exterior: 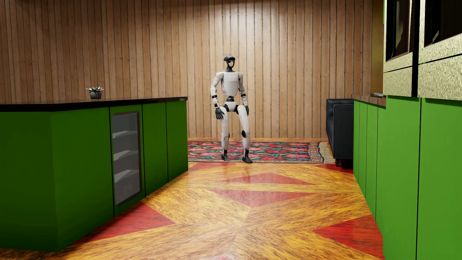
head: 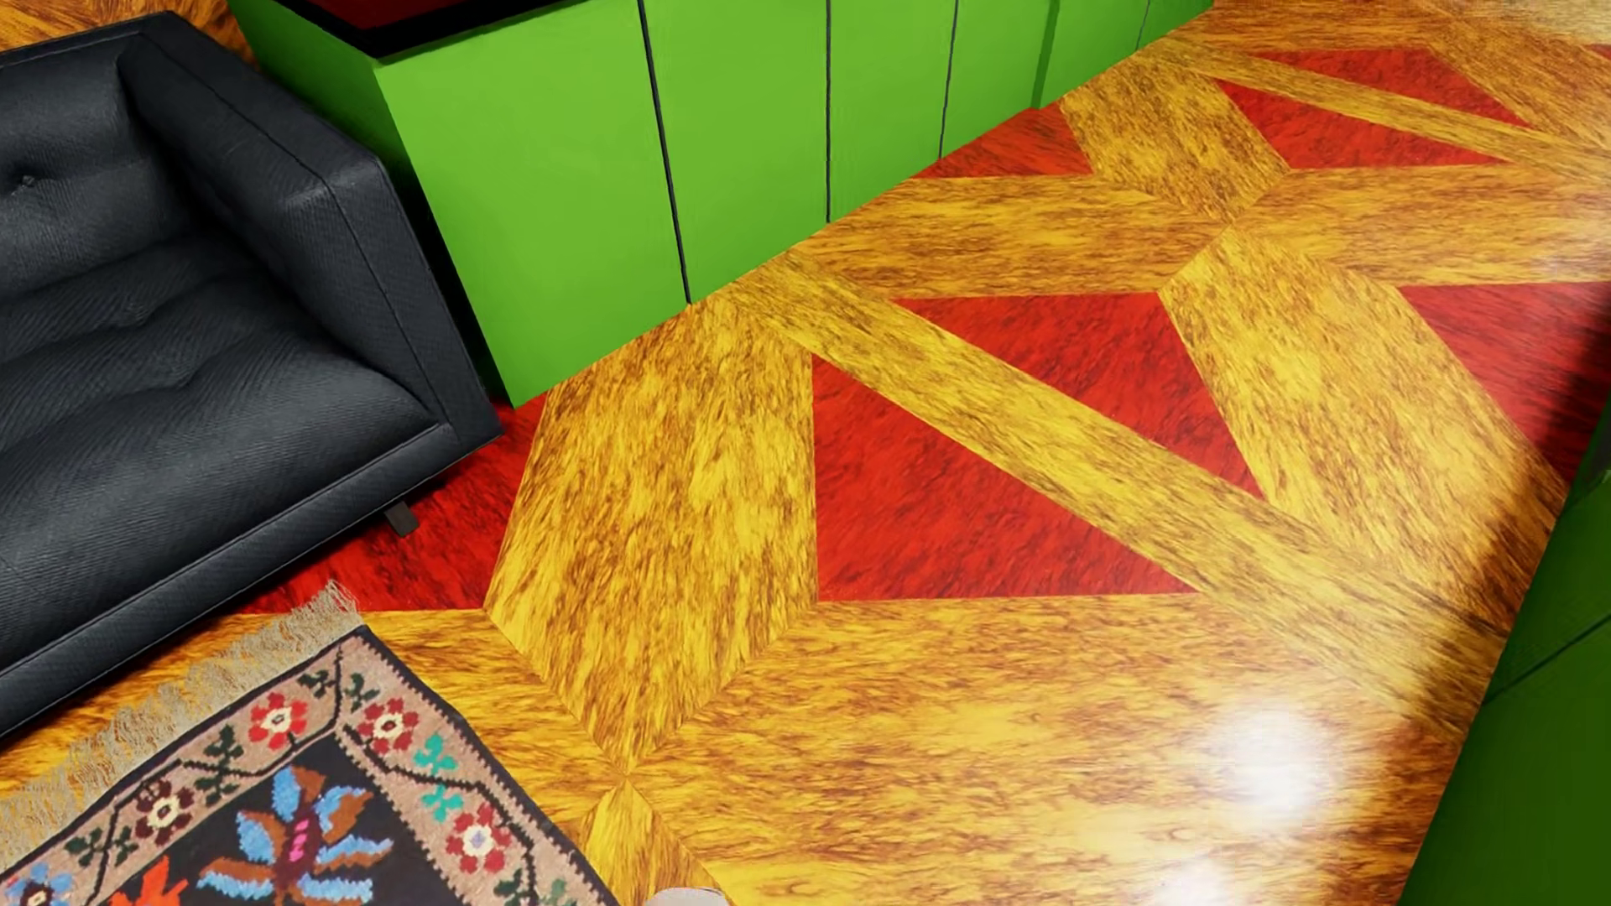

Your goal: Walk around plant

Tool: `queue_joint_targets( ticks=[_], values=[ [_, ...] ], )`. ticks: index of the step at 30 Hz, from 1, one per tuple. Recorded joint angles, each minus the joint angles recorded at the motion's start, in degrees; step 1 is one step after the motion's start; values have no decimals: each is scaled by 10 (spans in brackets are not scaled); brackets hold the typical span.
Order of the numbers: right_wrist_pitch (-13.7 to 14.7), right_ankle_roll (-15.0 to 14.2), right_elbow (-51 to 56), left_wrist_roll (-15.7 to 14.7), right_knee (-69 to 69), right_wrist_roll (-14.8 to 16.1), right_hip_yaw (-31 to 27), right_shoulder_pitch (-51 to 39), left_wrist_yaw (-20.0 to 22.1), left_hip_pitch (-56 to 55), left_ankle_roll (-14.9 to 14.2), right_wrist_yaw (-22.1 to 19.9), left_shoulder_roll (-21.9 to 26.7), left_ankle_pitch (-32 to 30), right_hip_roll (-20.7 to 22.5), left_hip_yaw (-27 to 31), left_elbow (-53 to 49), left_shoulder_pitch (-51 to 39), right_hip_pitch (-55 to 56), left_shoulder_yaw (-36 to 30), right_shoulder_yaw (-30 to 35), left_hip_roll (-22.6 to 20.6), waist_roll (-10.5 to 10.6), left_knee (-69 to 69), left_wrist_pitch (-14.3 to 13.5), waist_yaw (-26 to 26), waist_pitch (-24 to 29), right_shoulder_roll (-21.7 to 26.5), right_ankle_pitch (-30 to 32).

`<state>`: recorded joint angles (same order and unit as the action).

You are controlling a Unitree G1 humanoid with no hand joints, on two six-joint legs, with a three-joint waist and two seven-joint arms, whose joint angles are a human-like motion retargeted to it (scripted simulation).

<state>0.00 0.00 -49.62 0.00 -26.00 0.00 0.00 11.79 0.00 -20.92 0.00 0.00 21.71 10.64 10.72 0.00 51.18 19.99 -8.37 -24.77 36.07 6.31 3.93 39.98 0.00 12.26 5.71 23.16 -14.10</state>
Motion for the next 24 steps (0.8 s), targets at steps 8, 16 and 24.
queue_joint_targets(
  ticks=[8, 16, 24],
  values=[
    [0, 0, 18, 0, -431, 0, 0, -21, 0, 12, 0, 0, -7, -15, -60, 0, 69, 13, 80, 13, -14, -3, -78, 74, 0, 26, -7, -25, 265],
    [0, 0, -41, 0, -32, 0, 0, 83, 0, 362, 0, 0, 24, 95, -109, 0, -87, -14, 426, -10, 11, 40, -23, -80, 0, -235, -15, -20, 68],
    [0, 0, -82, 0, -157, 0, 0, 70, 0, 182, 0, 0, 3, -50, 19, 0, -5, -24, 326, -17, 28, 47, 36, 355, 0, -168, -2, -17, 215]
  ],
)
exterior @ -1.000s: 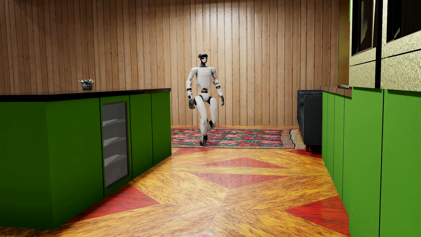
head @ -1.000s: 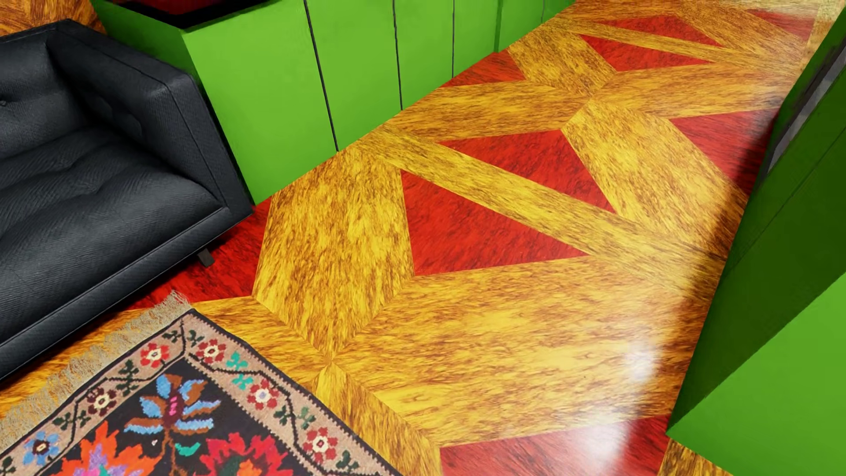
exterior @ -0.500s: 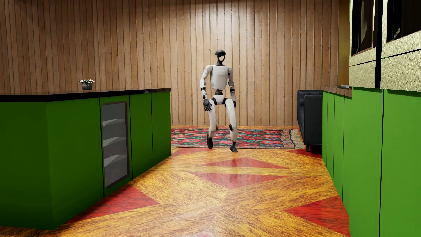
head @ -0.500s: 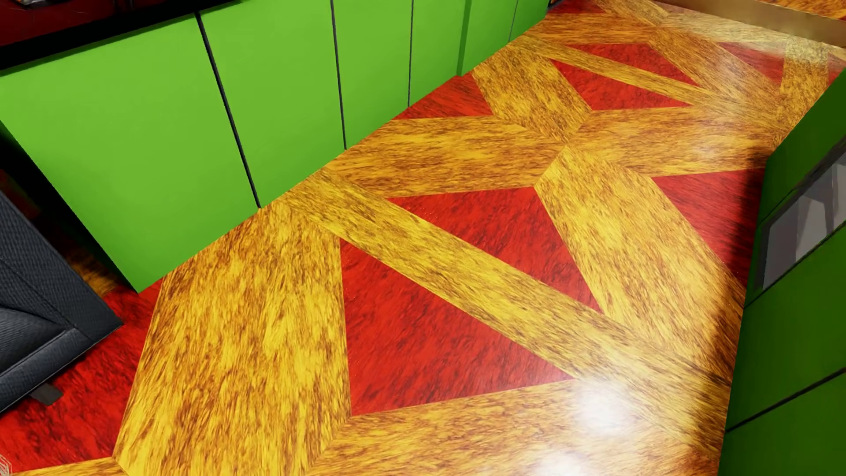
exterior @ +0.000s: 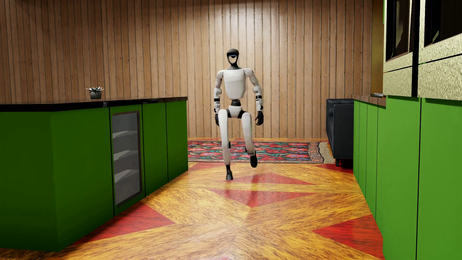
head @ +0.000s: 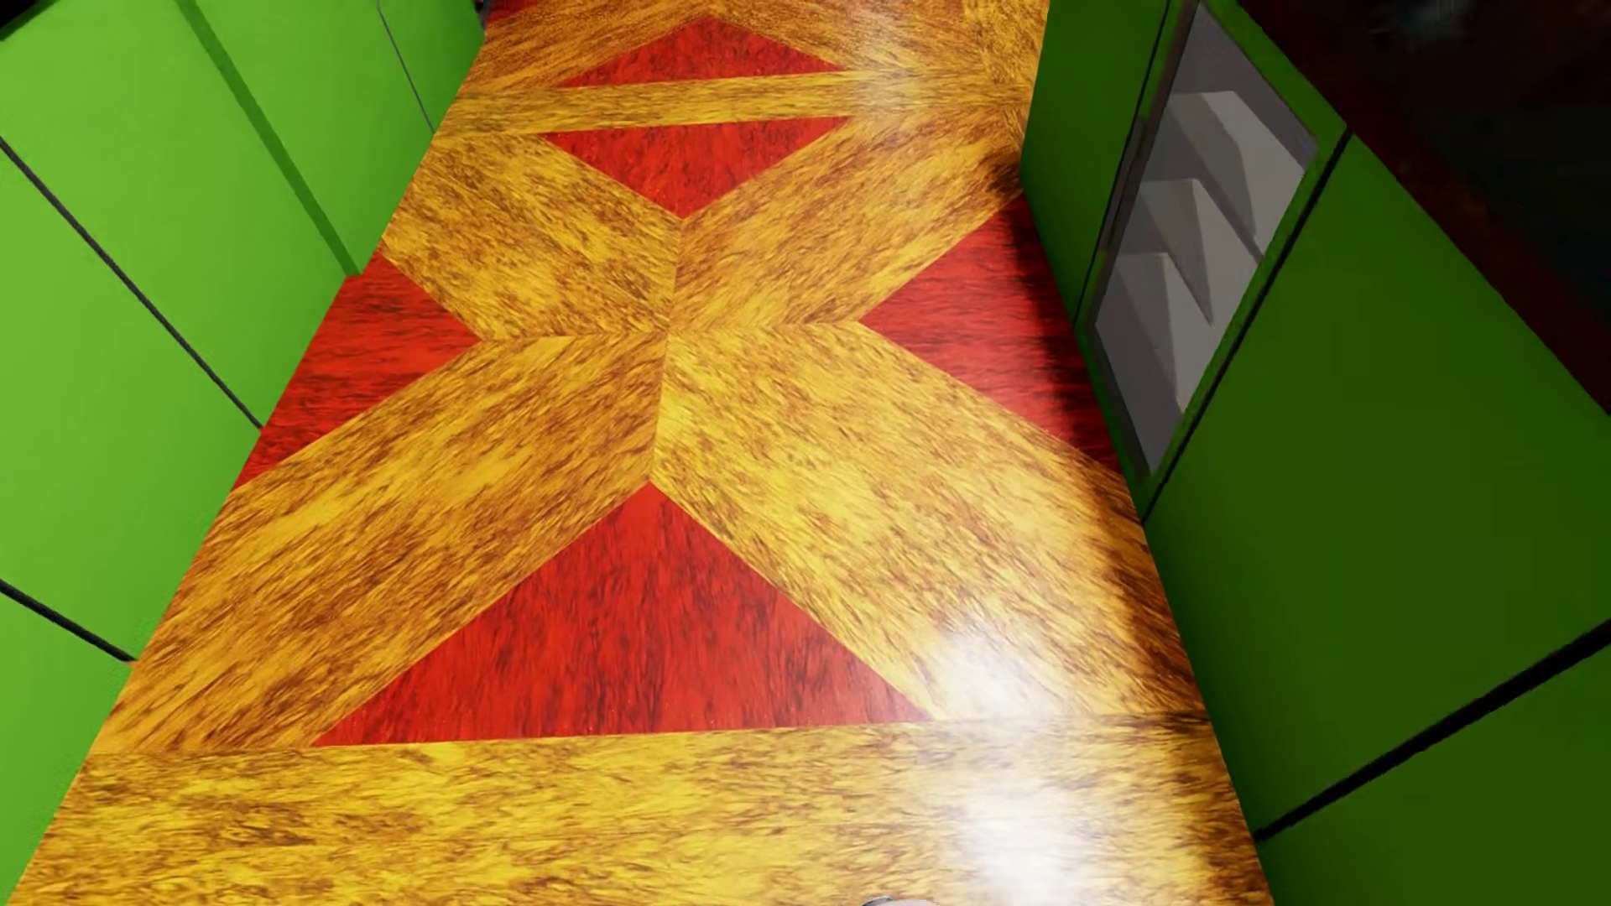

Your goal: Walk around plant

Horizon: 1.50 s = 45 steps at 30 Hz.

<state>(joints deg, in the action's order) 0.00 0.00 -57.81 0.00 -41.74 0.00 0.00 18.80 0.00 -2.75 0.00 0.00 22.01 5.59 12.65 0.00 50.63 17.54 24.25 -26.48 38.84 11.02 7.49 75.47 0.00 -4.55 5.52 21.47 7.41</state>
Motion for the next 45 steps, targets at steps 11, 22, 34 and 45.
queue_joint_targets(
  ticks=[11, 22, 34, 45],
  values=[
    [0, 0, 243, 0, 100, 0, 0, -131, 0, -300, 0, 0, -8, 29, -99, 0, 23, 50, -467, 3, -157, -22, -66, -342, 0, 236, -27, 8, -215],
    [0, 0, 29, 0, 114, 0, 0, 21, 0, 143, 0, 0, 4, 97, -83, 0, -90, -60, -9, 25, -3, -86, -34, -451, 0, -18, -13, 0, -30],
    [0, 0, 95, 0, 134, 0, 0, -50, 0, -141, 0, 0, -18, 87, -17, 0, 7, 7, -248, -1, -58, -39, -36, -35, 0, 129, 3, 1, -115],
    [0, 0, 128, 0, -214, 0, 0, -124, 0, -197, 0, 0, -21, 209, -121, 0, 117, 39, -348, -35, -109, -75, -74, -298, 0, 204, -20, -11, 15]
  ],
)
